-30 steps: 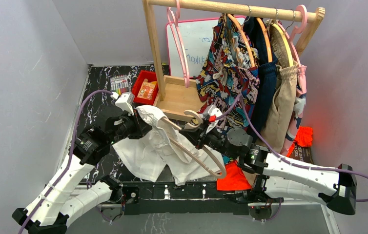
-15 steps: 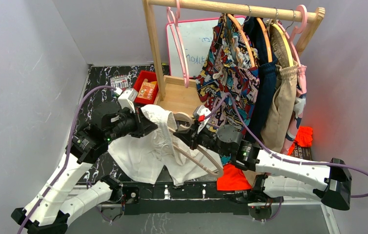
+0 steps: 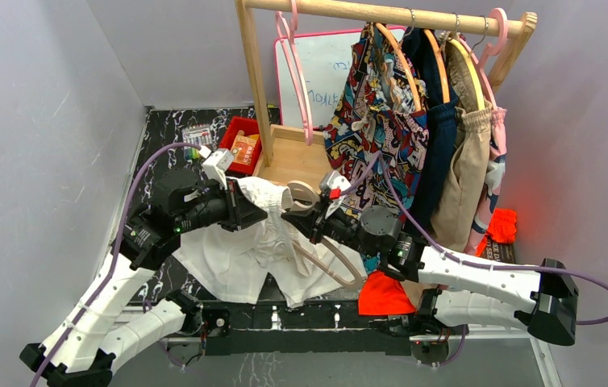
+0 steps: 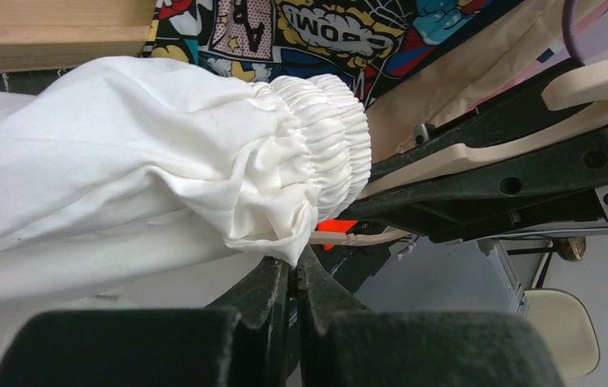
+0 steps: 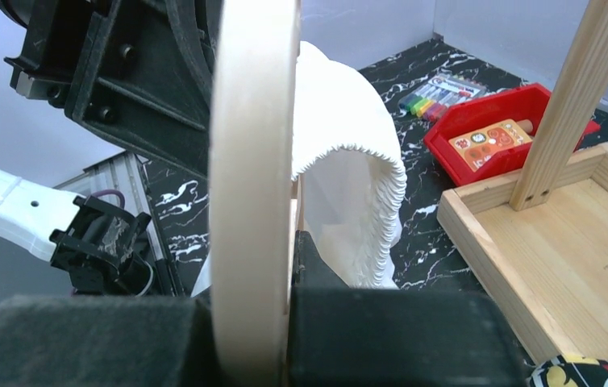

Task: Place the shorts on the hanger
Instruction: Hang the shorts on the hanger.

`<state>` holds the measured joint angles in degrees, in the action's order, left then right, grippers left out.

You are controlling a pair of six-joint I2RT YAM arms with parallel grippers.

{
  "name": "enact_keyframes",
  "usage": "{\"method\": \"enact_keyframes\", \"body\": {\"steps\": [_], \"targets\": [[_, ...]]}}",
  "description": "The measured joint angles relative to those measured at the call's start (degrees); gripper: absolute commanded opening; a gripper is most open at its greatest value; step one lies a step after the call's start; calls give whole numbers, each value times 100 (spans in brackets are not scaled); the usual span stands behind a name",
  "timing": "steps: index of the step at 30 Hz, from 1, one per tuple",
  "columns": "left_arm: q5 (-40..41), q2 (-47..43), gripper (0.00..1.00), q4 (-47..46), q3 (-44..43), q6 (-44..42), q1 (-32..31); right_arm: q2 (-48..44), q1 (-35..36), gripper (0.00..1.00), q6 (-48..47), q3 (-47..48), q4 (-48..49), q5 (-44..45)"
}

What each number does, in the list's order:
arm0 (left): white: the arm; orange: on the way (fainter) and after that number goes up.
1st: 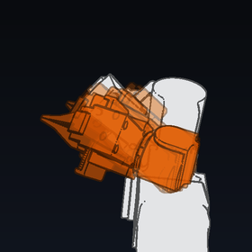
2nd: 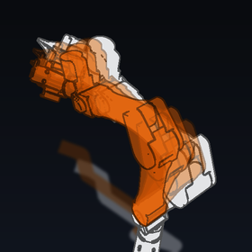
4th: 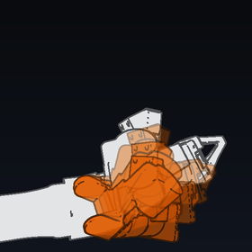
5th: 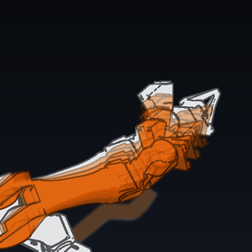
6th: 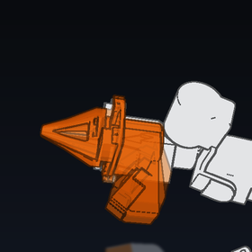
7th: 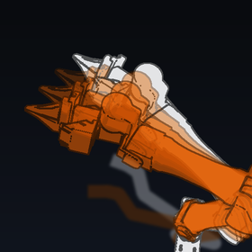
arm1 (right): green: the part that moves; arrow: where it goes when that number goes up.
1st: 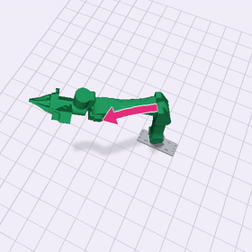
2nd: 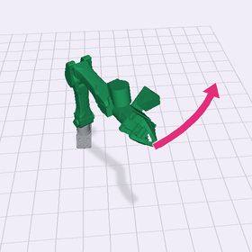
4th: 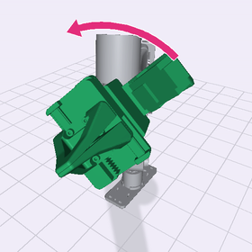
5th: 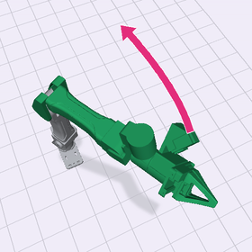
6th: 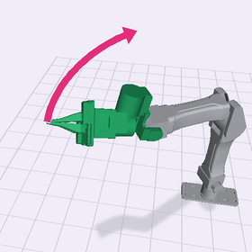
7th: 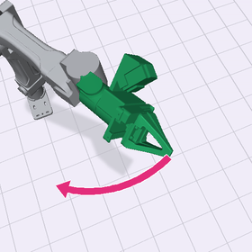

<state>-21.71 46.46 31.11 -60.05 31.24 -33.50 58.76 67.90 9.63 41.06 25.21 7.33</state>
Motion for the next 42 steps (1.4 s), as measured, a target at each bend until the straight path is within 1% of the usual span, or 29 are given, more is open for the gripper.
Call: {"method": "enact_keyframes", "body": {"steps": [7,12,19,22,26,31,35,42], "targets": [[-466,-4,0,-168,7,-48,7,20,-7,0,9,-28,409,4],[-575,-61,0,-190,-11,-131,4,-111,-4,0,2,-46,474,-44],[-310,-111,0,48,-492,-363,0,-487,-4,0,-103,96,-90,-400],[-282,-107,0,79,-570,-411,-2,-549,-7,0,-103,116,-328,-588],[-435,22,0,94,-570,-417,-2,-531,-7,0,-85,118,-588,-780],[-787,254,0,52,-568,-382,2,-459,-37,0,-87,118,-625,-800],[-1003,219,0,-20,-494,-363,4,-374,-37,0,-87,116,-479,-800],[-1440,-44,0,-286,-219,-310,7,-173,-33,0,-83,39,160,-682]]}}
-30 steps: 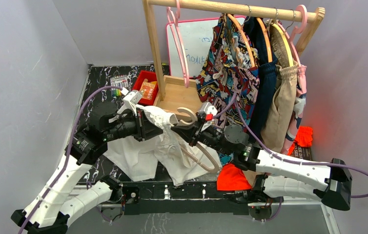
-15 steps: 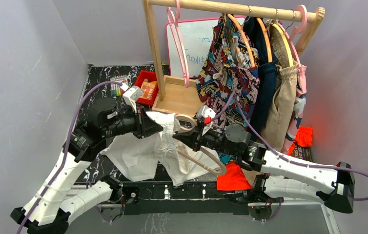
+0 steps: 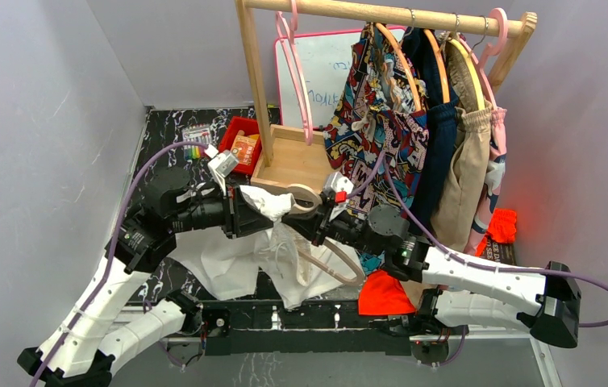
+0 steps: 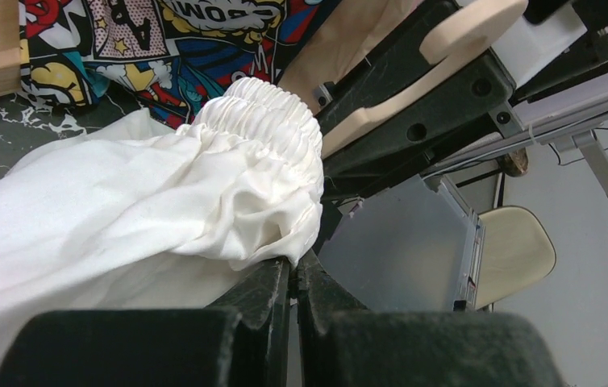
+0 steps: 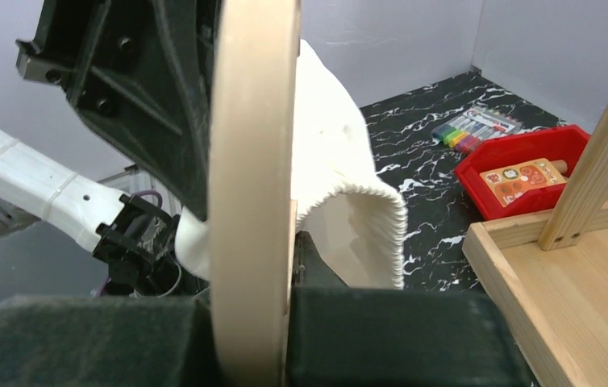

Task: Place the shorts on the hanger
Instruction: Hang the shorts on the hanger.

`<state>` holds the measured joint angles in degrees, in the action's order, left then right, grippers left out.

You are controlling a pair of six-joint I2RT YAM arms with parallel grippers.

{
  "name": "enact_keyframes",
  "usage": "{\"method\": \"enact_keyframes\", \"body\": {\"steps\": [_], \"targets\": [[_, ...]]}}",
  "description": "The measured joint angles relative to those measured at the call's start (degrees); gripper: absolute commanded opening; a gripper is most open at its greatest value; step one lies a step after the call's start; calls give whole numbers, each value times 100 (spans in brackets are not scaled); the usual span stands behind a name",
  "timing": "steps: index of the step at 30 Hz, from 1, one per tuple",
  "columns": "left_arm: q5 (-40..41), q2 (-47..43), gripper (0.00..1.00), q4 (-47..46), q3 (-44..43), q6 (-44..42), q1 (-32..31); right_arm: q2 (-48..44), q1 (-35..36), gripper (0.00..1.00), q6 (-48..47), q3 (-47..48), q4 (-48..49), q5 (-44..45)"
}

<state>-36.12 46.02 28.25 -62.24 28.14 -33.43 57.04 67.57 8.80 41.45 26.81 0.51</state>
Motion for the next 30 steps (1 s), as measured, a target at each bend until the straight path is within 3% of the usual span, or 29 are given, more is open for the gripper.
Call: {"method": "enact_keyframes", "body": {"steps": [6,12,17,22,30], "targets": [[-186,-170,1,-83,251,-4,-2,48,2,0,2,-7,365,125],[79,-236,45,52,282,-85,-7,46,0,0,52,-7,595,114],[494,-236,64,278,175,-140,-9,33,0,0,109,-7,638,76],[785,-251,71,361,-125,-157,-11,-55,4,0,142,-7,577,35],[986,-407,72,459,-391,-179,-11,-494,7,0,140,-122,249,35]]}}
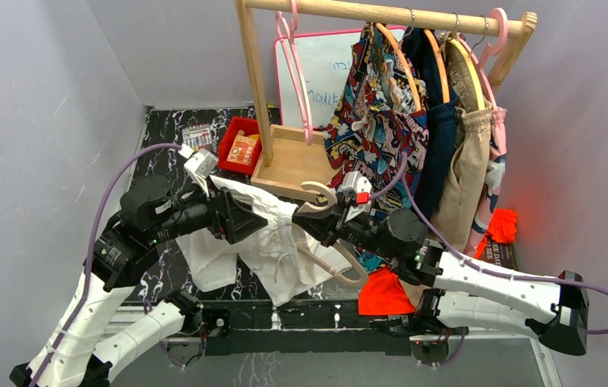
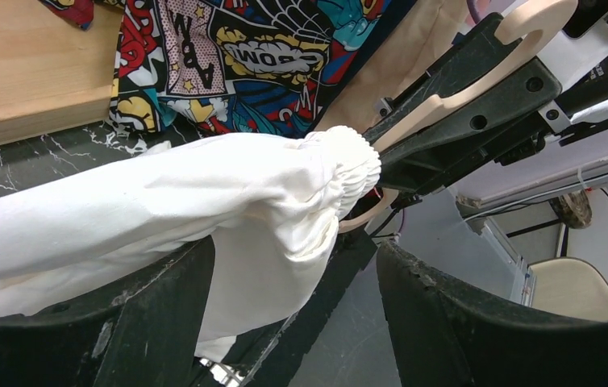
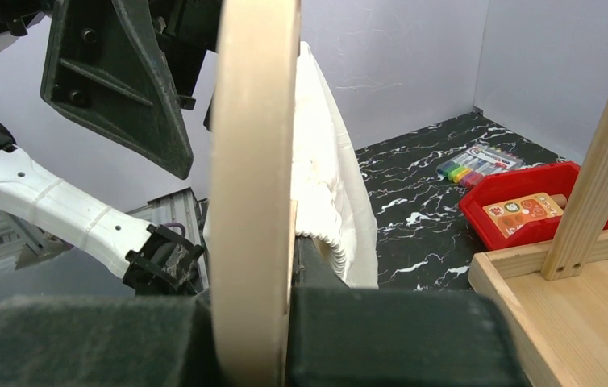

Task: Place the shorts on the hanger
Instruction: Hang the shorts on the hanger.

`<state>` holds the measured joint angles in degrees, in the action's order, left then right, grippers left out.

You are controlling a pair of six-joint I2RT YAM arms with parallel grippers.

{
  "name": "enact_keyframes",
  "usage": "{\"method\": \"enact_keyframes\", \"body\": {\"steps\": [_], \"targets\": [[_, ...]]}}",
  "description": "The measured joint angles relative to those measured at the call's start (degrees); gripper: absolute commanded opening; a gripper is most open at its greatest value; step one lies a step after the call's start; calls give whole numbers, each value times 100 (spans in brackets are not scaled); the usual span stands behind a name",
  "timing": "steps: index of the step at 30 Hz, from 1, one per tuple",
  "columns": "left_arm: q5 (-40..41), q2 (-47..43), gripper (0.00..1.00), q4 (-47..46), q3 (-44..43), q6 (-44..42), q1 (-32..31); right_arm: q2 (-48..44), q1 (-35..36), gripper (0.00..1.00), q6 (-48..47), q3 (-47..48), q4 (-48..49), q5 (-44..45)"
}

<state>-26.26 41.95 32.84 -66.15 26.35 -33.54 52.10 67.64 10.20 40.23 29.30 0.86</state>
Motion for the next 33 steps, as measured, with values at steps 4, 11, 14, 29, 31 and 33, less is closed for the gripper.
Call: {"method": "enact_keyframes", "body": {"steps": [4,11,14,29,31,33], "targets": [[42,24,72,63,-20,7,0,-63,0,0,4,-42,-63,0],[66,356,71,153,-531,22,0,-66,-2,0,11,-50,-61,7],[179,411,72,306,-909,-103,-2,-149,0,0,0,-50,-107,26],[1550,-96,60,573,-1215,-793,-2,-1005,0,0,-105,-74,-1051,337],[1665,24,51,614,-1209,-859,-2,-1110,0,0,-114,-74,-1226,400],[1663,120,45,621,-1182,-883,-2,-1207,0,0,-114,-74,-1381,496]]}}
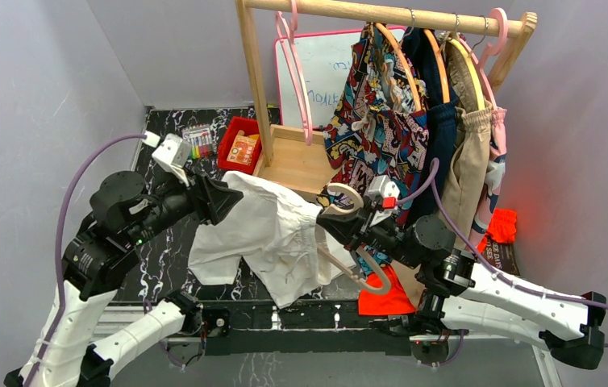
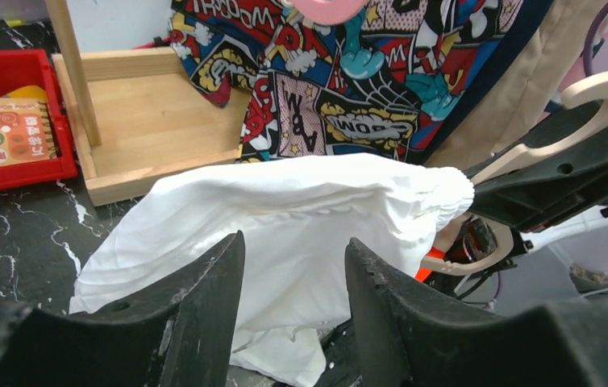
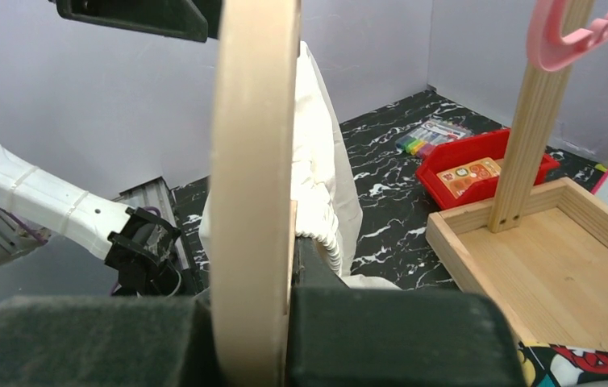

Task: Place the shorts on the hanger
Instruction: Hang the shorts on the hanger.

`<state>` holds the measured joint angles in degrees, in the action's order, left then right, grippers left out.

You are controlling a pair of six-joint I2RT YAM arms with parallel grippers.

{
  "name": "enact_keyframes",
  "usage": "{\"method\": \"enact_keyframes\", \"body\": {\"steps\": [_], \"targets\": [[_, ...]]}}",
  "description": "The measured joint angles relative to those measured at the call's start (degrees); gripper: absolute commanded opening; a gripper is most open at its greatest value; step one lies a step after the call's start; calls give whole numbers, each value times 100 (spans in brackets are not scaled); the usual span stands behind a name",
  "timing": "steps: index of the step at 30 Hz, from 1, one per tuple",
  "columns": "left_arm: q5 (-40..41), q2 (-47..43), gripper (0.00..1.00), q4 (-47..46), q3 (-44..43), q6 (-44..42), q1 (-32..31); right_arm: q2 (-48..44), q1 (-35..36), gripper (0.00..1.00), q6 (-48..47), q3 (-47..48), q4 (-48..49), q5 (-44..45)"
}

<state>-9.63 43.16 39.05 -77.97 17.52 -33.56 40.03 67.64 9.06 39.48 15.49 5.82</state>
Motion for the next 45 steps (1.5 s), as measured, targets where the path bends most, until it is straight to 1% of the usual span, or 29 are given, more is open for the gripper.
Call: {"method": "enact_keyframes", "body": {"steps": [1,4,9,11,14,17,26,32,38,40,43,45], "targets": [[-46,42,45,-9,33,4,0,-39,0,0,0,0,-52,46],[-343,138,54,-35,170,118,0,-109,0,0,-4,0,-168,195],[-1204,470,63,-199,413,608,0,-44,0,0,-28,0,-223,435],[-1440,592,65,-304,492,765,0,37,0,0,-31,0,-219,498],[-1683,660,65,-450,680,964,0,184,0,0,-31,0,-205,551],[-1818,660,62,-586,796,1093,0,319,0,0,-33,0,-186,560],[-1888,848,56,-752,1119,1320,0,634,0,0,-50,7,-74,444],[-1869,870,46,-767,1193,1360,0,671,0,0,-52,17,-35,411],[-1869,918,30,-772,1200,1360,0,748,0,0,-70,50,-31,356],[-1864,933,26,-769,1202,1360,0,763,0,0,-70,59,-26,321],[-1858,955,16,-769,1202,1360,0,793,0,0,-72,81,-22,297],[-1836,957,5,-767,1204,1360,2,804,0,0,-72,98,-15,291]]}}
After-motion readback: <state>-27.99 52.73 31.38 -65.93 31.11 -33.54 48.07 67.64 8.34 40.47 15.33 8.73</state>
